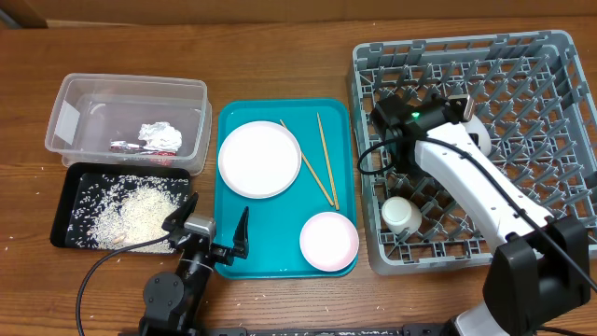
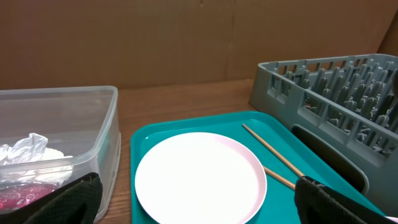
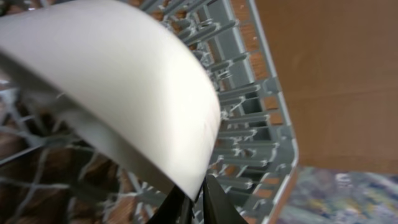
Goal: Sort waste into correct bins and load items into the dishwasher
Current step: 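Place the grey bowl into the dish rack with the right gripper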
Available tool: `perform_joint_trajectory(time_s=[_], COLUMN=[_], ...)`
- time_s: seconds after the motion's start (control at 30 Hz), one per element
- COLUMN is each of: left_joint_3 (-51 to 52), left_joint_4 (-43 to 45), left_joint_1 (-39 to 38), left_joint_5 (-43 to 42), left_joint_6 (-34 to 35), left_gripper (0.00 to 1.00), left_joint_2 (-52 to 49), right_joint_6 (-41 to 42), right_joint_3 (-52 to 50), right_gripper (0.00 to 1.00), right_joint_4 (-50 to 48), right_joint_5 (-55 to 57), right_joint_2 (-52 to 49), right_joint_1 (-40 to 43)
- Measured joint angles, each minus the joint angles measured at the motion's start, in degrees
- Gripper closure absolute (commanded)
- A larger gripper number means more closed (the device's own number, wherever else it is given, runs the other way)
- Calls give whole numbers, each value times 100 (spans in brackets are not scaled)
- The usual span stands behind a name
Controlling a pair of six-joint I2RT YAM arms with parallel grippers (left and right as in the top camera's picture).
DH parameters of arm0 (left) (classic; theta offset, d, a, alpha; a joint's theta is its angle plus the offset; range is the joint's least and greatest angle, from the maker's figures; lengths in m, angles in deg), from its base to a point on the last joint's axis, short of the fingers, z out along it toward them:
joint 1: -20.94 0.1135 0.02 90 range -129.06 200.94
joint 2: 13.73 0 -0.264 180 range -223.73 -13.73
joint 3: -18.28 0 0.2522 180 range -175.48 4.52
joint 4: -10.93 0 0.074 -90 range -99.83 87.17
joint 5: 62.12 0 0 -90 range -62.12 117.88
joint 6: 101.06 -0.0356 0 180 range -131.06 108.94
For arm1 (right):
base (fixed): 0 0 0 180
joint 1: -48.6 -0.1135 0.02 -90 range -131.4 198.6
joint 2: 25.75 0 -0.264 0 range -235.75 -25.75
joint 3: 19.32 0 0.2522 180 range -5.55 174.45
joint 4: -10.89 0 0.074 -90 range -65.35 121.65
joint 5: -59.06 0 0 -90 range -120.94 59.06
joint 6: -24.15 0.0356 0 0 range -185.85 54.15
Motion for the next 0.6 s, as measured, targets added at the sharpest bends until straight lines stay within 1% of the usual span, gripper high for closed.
perform_joint_trajectory(time_s=[0.07, 0.1, 0.17, 0.3, 0.37, 0.4, 0.47, 0.6], left_joint_3=[0, 0, 0, 0, 0, 0, 0, 0], left_joint_4=[0, 0, 0, 2, 2, 0, 0, 2], left_joint_1=[0, 0, 0, 0, 0, 0, 0, 0], left_joint_5=[0, 0, 0, 0, 0, 0, 0, 0], left_joint_6=[0, 0, 0, 0, 0, 0, 0, 0], left_gripper=[0, 0, 0, 0, 0, 0, 0, 0], left_joint_2=[0, 0, 0, 0, 0, 0, 0, 0], right_joint_6=[83, 157, 184, 184, -33, -85, -310, -586], right_joint_3=[4, 42, 208, 756, 1147, 1191, 1292, 1268], right_gripper=[66, 60, 57, 58, 58, 58, 58, 58], right_joint_4=[42, 42, 46, 2, -199, -254, -372, -590], right_joint_5=[-243, -474, -846, -1733, -2601, -2774, -3687, -4996], right_joint_2=[0, 0, 4, 162, 428, 485, 743, 791], right_joint_1=[-72, -116, -160, -164, -164, -164, -164, -334])
